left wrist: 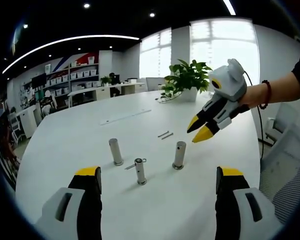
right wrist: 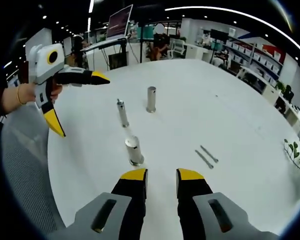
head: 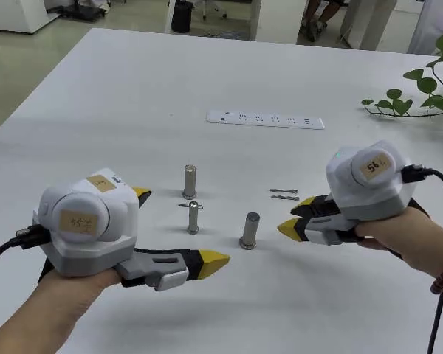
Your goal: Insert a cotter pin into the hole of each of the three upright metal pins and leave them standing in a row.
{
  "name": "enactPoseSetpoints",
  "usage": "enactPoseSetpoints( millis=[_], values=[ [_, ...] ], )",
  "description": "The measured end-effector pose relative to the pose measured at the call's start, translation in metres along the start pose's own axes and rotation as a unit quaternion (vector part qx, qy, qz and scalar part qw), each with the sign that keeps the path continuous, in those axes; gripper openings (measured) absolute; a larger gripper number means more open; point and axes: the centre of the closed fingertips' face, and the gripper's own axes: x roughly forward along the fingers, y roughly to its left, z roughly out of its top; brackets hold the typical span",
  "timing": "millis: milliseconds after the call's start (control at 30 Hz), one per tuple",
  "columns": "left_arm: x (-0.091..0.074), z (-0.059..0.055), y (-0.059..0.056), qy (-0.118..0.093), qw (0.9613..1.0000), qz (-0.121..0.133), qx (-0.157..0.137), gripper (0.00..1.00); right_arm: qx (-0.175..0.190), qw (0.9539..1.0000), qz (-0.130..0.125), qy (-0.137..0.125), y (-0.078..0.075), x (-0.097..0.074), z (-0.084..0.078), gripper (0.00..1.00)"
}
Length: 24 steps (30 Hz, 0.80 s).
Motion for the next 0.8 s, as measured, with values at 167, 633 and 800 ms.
enactPoseSetpoints(
  millis=[167, 633, 800],
  values=[
    [0.000, 0.000, -0.002, 0.001, 1.0000, -0.002, 0.002, 0.95, -0.026, 0.9995, 0.009, 0.017, -0.008, 0.002, 0.005, 0.18],
    [0.001, -0.001, -0.002, 0.003, 1.0000, 0.000, 0.007, 0.93, -0.074, 0.9933, 0.029, 0.084, -0.036, 0.016, 0.002, 0.15],
    [0.004, -0.004, -0.003, 0.009, 0.9999, -0.003, 0.014, 0.93, -0.071, 0.9920, 0.034, 0.099, -0.048, 0.025, -0.006, 0.15]
  ],
)
